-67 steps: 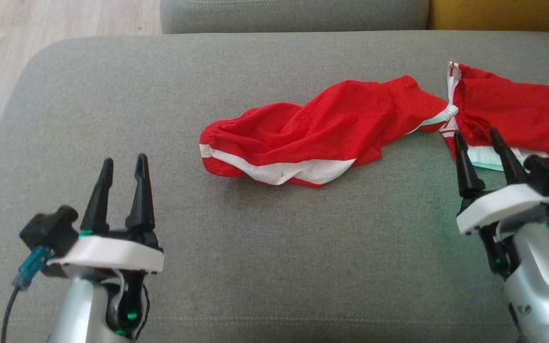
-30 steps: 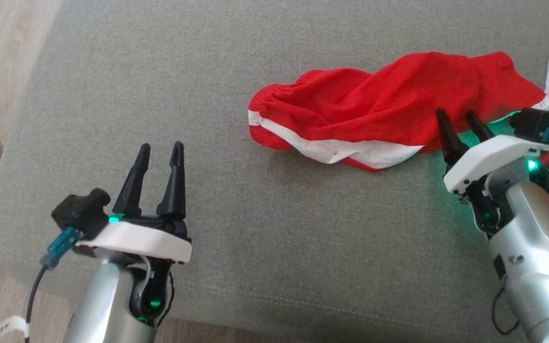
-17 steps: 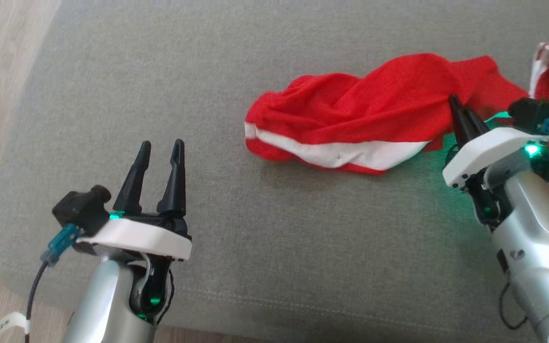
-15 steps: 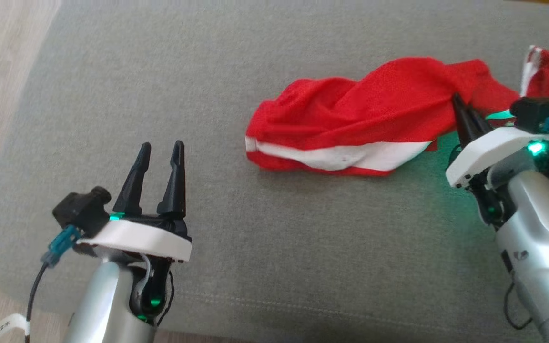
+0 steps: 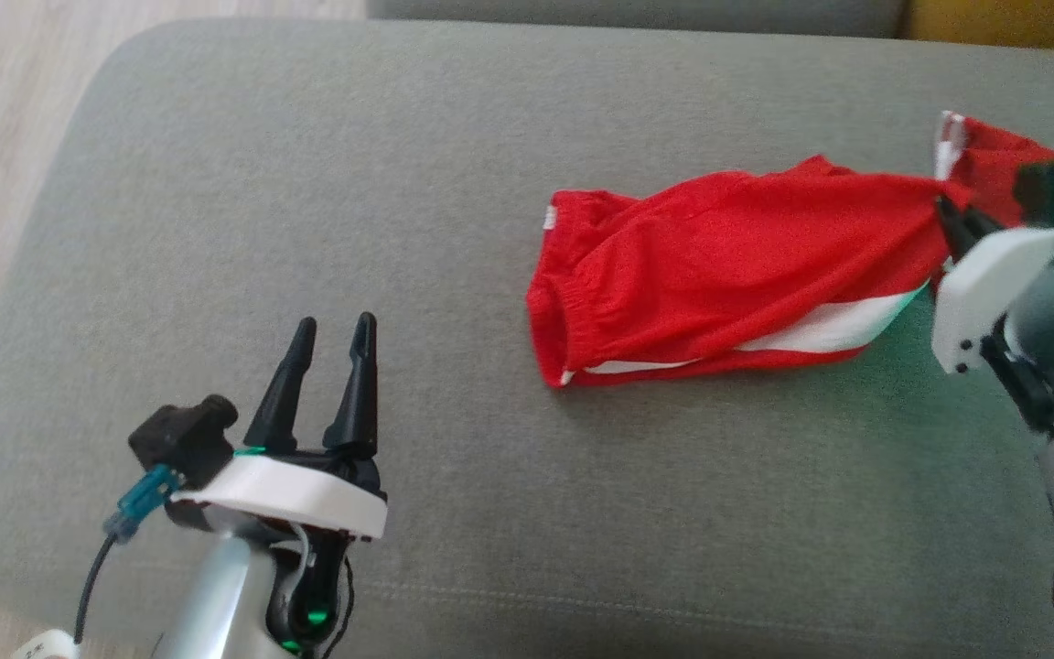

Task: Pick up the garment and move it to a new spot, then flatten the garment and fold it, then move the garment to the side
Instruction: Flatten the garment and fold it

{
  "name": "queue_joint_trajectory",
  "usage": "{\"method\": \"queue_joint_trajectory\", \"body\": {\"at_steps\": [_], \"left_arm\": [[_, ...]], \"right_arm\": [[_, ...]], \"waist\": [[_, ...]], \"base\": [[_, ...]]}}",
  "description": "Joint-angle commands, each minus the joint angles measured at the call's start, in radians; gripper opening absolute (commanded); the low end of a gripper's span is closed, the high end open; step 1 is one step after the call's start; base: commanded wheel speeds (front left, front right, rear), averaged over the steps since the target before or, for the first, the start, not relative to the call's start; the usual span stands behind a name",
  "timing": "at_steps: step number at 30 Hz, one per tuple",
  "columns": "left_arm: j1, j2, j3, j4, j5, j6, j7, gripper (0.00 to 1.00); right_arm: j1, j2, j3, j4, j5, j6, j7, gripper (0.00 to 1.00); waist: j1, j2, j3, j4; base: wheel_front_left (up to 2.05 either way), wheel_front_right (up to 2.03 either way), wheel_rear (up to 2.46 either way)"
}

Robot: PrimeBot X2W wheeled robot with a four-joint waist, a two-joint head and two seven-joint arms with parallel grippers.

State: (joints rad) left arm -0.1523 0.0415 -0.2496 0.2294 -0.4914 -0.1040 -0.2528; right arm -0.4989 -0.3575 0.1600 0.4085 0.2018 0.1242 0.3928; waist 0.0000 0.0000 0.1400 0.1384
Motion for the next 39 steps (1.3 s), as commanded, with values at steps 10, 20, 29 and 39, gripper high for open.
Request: {"method": "queue_joint_trajectory", "body": {"at_steps": [10, 20, 29, 39], "left_arm": [[-0.075, 0.009, -0.023, -0.016, -0.027, 0.003, -0.009, 1.00], [-0.096, 0.009, -0.010, 0.002, -0.016, -0.002, -0.009, 1.00], [-0.083, 0.009, 0.038, -0.018, 0.014, -0.003, -0.009, 1.00], [-0.079, 0.009, 0.033, -0.035, 0.021, -0.007, -0.009, 1.00]], "right_arm": [[-0.117, 0.064, 0.074, -0.022, -0.172, 0.007, 0.165, 0.00], [-0.229, 0.144, 0.067, 0.271, -0.244, 0.007, 0.024, 1.00], [-0.184, 0.143, 0.009, 0.189, -0.187, 0.007, -0.091, 1.00], [0.051, 0.109, -0.095, -0.095, -0.092, 0.007, -0.178, 1.00]], "waist": [[0.0000, 0.0000, 0.095, 0.131], [0.0000, 0.0000, 0.106, 0.147], [0.0000, 0.0000, 0.053, -0.002], [0.0000, 0.0000, 0.026, -0.116]], "base": [[0.00, 0.00, 0.00], [0.00, 0.00, 0.00], [0.00, 0.00, 0.00], [0.00, 0.00, 0.00]]}}
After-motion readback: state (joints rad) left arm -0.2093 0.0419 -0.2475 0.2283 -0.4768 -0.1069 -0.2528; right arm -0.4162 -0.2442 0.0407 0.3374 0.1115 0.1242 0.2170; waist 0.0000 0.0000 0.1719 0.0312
